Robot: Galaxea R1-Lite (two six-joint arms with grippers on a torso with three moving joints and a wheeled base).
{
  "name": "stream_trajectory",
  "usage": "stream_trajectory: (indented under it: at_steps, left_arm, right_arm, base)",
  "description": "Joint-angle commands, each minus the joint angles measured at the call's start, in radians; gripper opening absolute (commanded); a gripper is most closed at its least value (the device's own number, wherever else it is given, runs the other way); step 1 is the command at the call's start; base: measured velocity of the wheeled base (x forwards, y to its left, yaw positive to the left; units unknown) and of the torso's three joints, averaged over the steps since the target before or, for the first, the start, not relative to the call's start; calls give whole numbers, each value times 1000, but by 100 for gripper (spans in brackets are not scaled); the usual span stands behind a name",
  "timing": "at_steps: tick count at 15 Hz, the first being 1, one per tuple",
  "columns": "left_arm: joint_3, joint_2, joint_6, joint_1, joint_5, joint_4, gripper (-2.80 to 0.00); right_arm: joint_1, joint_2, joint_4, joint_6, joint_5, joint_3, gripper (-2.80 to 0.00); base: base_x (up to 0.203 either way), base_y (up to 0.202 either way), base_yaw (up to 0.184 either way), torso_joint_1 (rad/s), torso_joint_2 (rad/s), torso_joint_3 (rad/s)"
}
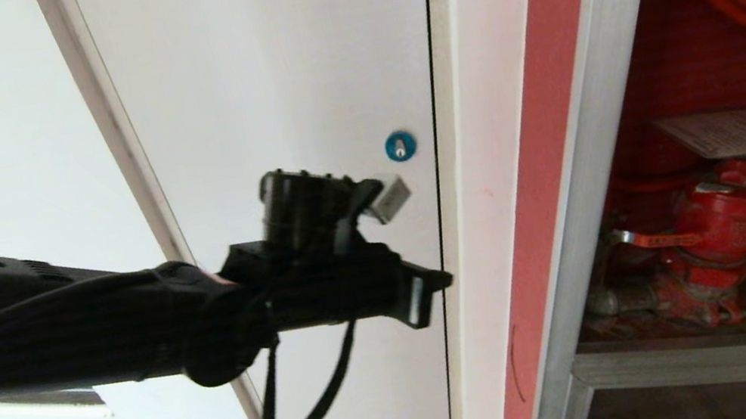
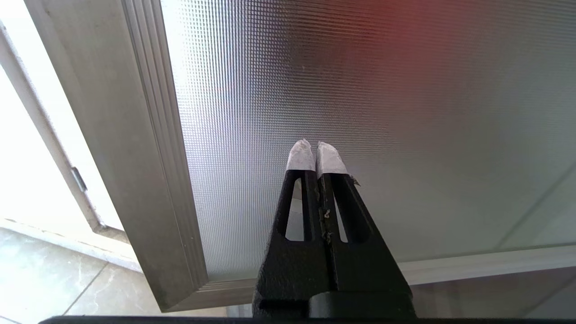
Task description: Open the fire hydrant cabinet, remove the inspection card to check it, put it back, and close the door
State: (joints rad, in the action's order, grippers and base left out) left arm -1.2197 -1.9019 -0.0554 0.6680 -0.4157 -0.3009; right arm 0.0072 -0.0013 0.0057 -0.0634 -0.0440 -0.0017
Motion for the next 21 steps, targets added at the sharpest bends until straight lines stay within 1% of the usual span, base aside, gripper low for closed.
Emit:
stream_trajectory:
  at_steps: [1, 4, 7, 9, 10, 12, 14, 18, 20, 21]
  left_arm:
    - [131, 137, 26, -158, -20, -2, -280]
    - [257, 243, 107, -334, -43, -3, -280]
    - [322, 343, 176, -483, -47, -3, -280]
    - [352, 416, 197, -570, -48, -2, -280]
    - [371, 458, 201, -599, -49, -2, -280]
    - [413, 549, 203, -632, -48, -2, -280]
    - [459, 669, 195, -643, -46, -2, -280]
    - [569, 961, 146, -646, -40, 4, -280]
    - [627, 1102, 130, -650, -17, 8, -280]
    - [651, 1170, 125, -651, 11, 9, -280]
  right_arm:
    - [0, 0, 0, -1, 0, 0, -280]
    - [0, 0, 0, -1, 0, 0, -280]
    - [0, 0, 0, -1, 0, 0, -280]
    - [0, 0, 0, -1, 0, 0, -280]
    - [0, 0, 0, -1, 0, 0, -280]
    - [0, 0, 0, -1, 0, 0, -280]
    - [0, 0, 0, -1, 0, 0, -280]
    - [0, 0, 0, -1, 0, 0, -280]
    - [0, 0, 0, -1, 0, 0, -280]
    - [0, 0, 0, -1, 0, 0, -280]
  base:
    - [0, 0, 0, 0, 0, 0]
    - [0, 0, 0, 0, 0, 0]
    - [0, 0, 0, 0, 0, 0]
    - [0, 0, 0, 0, 0, 0]
    - [0, 0, 0, 0, 0, 0]
    - [0, 0, 0, 0, 0, 0]
    - [0, 0, 0, 0, 0, 0]
    - [0, 0, 0, 0, 0, 0]
    - [0, 0, 0, 0, 0, 0]
    - [0, 0, 0, 0, 0, 0]
